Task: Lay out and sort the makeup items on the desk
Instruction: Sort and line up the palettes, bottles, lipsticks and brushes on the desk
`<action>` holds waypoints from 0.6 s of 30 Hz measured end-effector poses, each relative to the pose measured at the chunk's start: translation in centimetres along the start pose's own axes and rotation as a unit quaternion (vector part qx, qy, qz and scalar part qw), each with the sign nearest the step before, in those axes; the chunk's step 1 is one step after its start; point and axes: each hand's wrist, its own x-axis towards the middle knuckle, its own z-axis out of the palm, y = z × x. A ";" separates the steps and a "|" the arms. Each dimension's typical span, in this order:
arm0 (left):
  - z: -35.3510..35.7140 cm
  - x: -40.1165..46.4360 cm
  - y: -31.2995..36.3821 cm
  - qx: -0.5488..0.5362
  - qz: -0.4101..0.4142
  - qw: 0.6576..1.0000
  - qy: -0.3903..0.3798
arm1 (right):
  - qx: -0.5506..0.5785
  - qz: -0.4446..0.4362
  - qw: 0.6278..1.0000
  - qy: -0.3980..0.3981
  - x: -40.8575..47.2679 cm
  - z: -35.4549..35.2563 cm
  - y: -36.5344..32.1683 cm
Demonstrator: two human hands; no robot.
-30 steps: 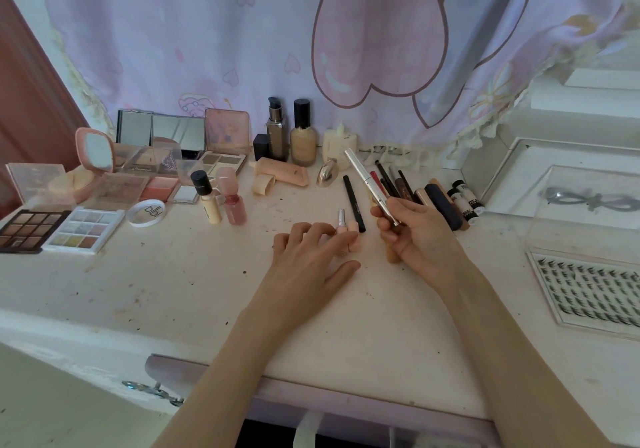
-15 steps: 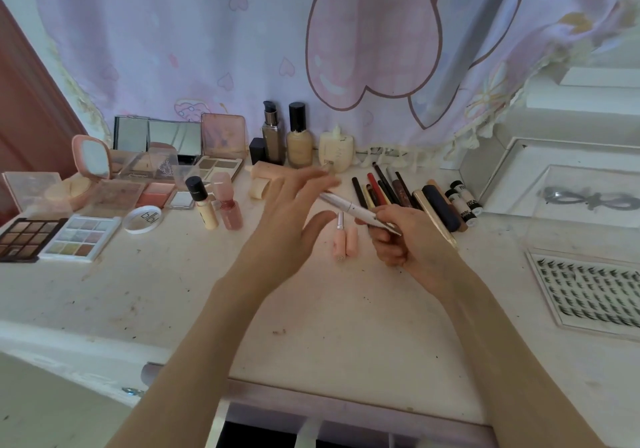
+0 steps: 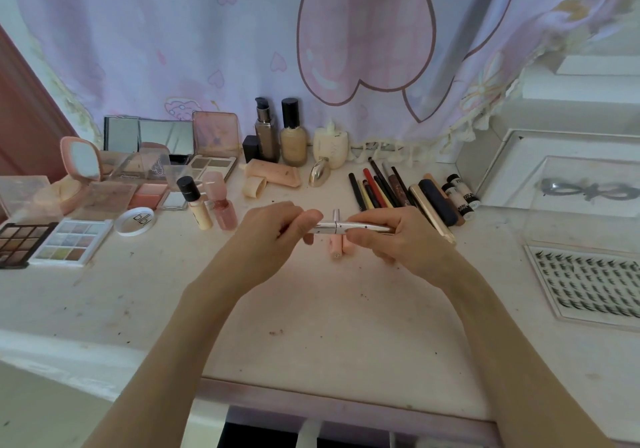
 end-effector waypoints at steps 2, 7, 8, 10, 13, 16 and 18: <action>-0.3 -0.1 0.1 -0.015 -0.004 1.000 -0.017 | 0.037 0.017 0.999 0.011 0.0 -0.2 0.1; -0.8 -0.6 0.5 -0.053 0.032 0.998 -0.004 | 0.103 0.049 0.992 -0.051 -0.3 -0.7 0.0; -0.9 -0.6 0.3 -0.056 0.023 0.998 0.009 | 0.095 0.045 0.992 -0.064 -0.3 -0.6 -0.1; -1.2 -0.9 0.2 -0.038 0.003 0.999 0.024 | 0.068 0.037 0.994 -0.077 -0.3 -0.4 -0.4; -1.6 -1.3 0.6 -0.070 0.027 0.997 0.014 | 0.067 0.045 0.993 -0.085 -0.5 -0.4 -0.8; -1.7 -1.6 1.2 -0.099 0.037 0.994 0.026 | 0.101 0.052 0.989 -0.097 -0.8 -0.5 -1.1; -1.8 -1.4 1.8 -0.096 0.013 0.994 0.053 | 0.087 0.049 0.990 -0.097 -1.2 -0.7 -1.2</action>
